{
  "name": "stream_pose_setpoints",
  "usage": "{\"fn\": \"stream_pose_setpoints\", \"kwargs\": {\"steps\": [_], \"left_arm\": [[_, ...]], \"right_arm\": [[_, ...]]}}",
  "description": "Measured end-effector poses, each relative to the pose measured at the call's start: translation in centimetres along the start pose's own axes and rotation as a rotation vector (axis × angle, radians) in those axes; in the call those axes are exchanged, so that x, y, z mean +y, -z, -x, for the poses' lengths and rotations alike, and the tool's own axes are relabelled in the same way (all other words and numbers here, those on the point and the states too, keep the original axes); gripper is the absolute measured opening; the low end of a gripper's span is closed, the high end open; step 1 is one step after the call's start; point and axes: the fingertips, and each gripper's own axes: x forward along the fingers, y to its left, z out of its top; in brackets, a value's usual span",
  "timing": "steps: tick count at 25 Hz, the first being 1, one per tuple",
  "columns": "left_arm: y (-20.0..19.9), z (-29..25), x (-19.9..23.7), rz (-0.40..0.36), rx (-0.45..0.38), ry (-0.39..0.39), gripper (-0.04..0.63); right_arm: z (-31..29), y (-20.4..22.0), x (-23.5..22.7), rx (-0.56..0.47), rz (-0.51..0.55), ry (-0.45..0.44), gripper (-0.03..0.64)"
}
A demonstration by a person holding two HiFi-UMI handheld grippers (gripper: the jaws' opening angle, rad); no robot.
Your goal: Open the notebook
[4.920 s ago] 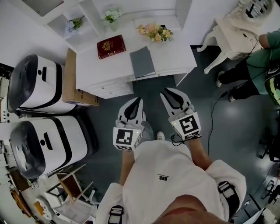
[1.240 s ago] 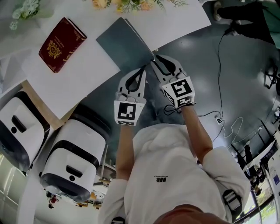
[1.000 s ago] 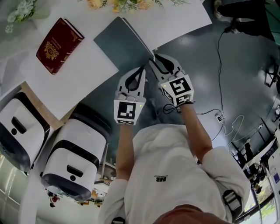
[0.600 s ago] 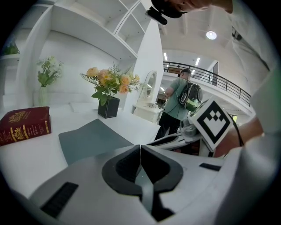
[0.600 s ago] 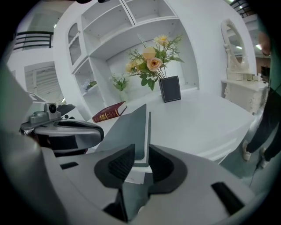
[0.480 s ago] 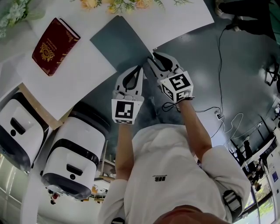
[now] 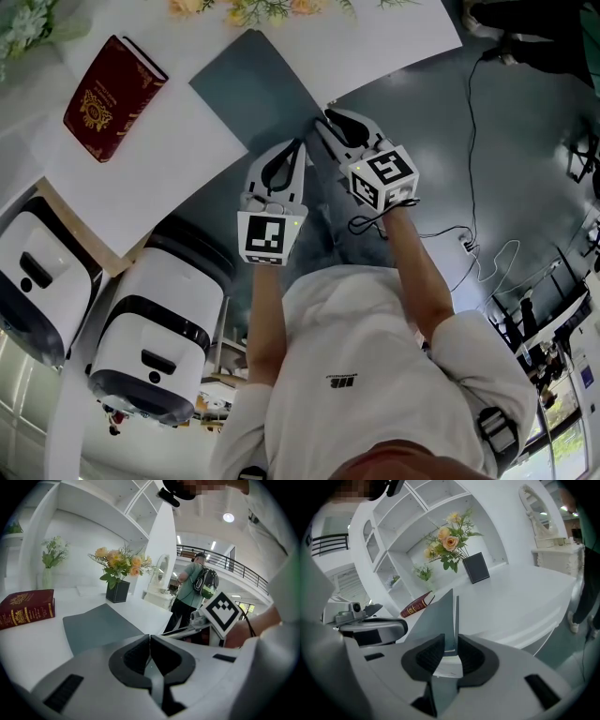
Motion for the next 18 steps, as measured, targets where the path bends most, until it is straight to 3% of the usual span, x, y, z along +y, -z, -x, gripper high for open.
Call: {"fn": "stream_pose_setpoints", "kwargs": {"steps": [8,18], "left_arm": [[0.36,0.00,-0.18,0.004,0.002,0.000,0.000],[0.12,0.65,0.01,0.008,-0.012,-0.020,0.000]], "right_arm": [[-0.17,0.18,0.03,-0.017,-0.103,-0.044,0.041],[0.66,-0.63,0.23,-0.031,-0.111,-0.025,0.009]]}}
